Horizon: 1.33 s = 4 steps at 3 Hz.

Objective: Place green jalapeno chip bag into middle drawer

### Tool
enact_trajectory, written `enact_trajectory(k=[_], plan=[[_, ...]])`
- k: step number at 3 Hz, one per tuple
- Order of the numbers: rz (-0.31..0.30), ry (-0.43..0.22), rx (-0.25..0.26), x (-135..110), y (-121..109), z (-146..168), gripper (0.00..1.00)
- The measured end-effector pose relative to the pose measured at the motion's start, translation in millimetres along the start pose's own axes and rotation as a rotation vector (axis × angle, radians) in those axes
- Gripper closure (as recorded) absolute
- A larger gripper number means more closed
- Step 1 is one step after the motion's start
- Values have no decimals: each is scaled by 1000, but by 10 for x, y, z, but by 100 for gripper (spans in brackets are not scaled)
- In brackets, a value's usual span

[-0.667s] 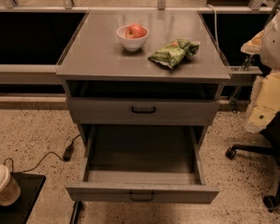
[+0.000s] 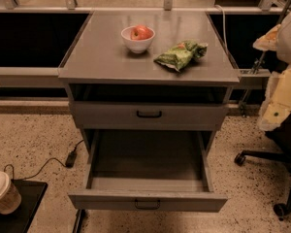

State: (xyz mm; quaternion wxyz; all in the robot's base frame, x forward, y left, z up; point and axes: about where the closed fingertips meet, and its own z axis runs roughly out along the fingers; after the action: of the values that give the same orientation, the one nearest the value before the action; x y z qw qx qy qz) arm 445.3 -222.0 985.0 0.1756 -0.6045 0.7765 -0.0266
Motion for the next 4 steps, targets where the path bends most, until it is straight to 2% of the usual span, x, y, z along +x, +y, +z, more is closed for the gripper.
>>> enact_trajectory(k=[1,2,3,4], plan=[[-6,-97,-17,170,-291,13,0],[-86,-258,-79,160,-733,274,0],[-164,-430,-108,-48,-1175,604,0],[-159,-514,-101,-162,-1385,748,0]])
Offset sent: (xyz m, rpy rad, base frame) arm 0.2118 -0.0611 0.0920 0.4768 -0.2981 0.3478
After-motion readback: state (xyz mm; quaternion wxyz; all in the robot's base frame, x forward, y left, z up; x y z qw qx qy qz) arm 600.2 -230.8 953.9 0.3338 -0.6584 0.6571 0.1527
